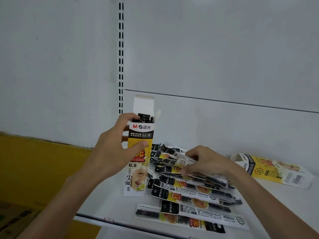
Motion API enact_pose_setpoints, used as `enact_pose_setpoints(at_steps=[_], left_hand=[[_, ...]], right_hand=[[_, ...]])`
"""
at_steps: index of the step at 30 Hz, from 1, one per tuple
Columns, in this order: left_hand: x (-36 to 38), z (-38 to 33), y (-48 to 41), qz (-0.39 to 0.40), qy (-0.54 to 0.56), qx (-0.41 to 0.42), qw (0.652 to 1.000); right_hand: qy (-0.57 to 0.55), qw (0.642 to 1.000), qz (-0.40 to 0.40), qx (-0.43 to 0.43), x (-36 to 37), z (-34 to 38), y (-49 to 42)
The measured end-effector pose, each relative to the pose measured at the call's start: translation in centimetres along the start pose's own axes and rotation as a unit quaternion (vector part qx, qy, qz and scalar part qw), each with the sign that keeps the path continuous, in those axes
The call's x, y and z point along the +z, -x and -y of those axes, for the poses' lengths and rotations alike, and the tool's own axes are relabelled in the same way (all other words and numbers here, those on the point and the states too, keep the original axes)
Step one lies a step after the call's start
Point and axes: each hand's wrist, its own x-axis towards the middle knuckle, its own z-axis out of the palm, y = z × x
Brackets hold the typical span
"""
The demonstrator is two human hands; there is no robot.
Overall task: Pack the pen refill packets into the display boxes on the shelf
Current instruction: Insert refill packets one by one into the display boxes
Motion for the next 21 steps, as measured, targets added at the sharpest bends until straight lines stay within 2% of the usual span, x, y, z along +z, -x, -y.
enact_pose_setpoints(at_steps=[3, 6, 11, 15, 21], left_hand=[[0.0, -0.1, -0.2, -0.002, 0.003, -0.007, 1.000], [0.1, -0.1, -0.3, -0.002, 0.001, -0.005, 1.000], [0.5, -0.2, -0.3, -0.004, -0.014, 0.012, 1.000], [0.5, -0.2, -0.1, -0.005, -0.015, 0.018, 1.000], [0.8, -0.4, -0.2, -0.004, -0.021, 0.027, 0.999]], right_hand=[[-0.034, 0.998, -0.045, -0.003, -0.4, 0.2, 0.2], [0.002, 0.995, -0.101, -0.011, -0.3, 0.3, 0.2], [0.036, 0.996, -0.085, -0.001, 0.7, 0.2, 0.1], [0.035, 0.993, -0.113, 0.024, 0.6, 0.2, 0.2], [0.130, 0.983, -0.076, 0.101, -0.3, -0.8, 0.5]])
